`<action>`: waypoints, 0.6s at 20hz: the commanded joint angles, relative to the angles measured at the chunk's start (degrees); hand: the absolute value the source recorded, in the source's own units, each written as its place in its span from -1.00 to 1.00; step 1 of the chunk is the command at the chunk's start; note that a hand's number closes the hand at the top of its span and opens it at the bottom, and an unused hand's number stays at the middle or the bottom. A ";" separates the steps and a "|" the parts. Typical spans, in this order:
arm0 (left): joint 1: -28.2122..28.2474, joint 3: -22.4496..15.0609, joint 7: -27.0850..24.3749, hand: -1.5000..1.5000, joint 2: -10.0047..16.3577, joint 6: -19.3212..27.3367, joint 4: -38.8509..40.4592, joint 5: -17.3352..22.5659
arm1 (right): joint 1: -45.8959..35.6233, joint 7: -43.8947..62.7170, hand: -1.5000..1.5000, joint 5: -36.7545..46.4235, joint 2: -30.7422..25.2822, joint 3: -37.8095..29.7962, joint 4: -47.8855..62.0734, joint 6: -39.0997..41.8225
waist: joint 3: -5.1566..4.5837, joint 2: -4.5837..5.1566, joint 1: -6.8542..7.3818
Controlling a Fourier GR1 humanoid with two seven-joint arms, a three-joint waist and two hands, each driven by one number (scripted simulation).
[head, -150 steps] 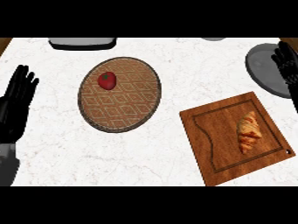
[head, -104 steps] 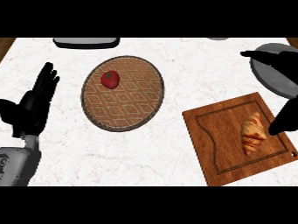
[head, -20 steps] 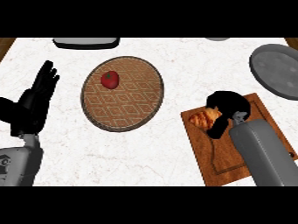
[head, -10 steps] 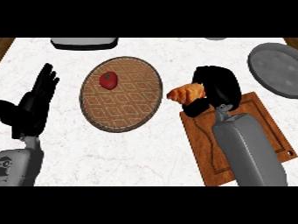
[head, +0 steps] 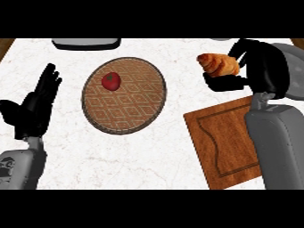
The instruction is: Pick the croissant from the cutting board and place it in the pan
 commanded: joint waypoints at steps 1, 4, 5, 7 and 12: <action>-0.30 0.07 3.06 0.00 0.49 -1.29 -1.61 1.24 | -3.07 -1.95 1.00 -4.75 -3.41 -8.23 2.38 -2.39 | 0.02 0.06 0.35; -1.10 -1.40 0.32 0.00 -1.54 1.31 0.15 -1.43 | -5.34 -7.80 1.00 -12.21 -6.68 -16.34 7.90 -5.60 | 0.05 0.37 0.44; -0.16 0.23 1.25 0.00 0.57 -0.89 -2.57 0.70 | -4.51 -7.71 1.00 -11.91 -4.73 -15.92 9.77 -8.33 | 0.04 0.22 0.77; -0.75 -1.65 -0.18 0.00 -2.01 0.95 0.25 -1.27 | -5.91 -13.82 1.00 -12.34 -9.15 -18.52 18.64 -11.03 | 0.03 0.37 0.80; 0.51 -1.61 2.56 0.00 -0.67 -0.95 -4.64 0.24 | -7.46 -24.65 1.00 -14.02 -20.24 -25.29 34.15 -13.63 | 0.12 0.64 1.97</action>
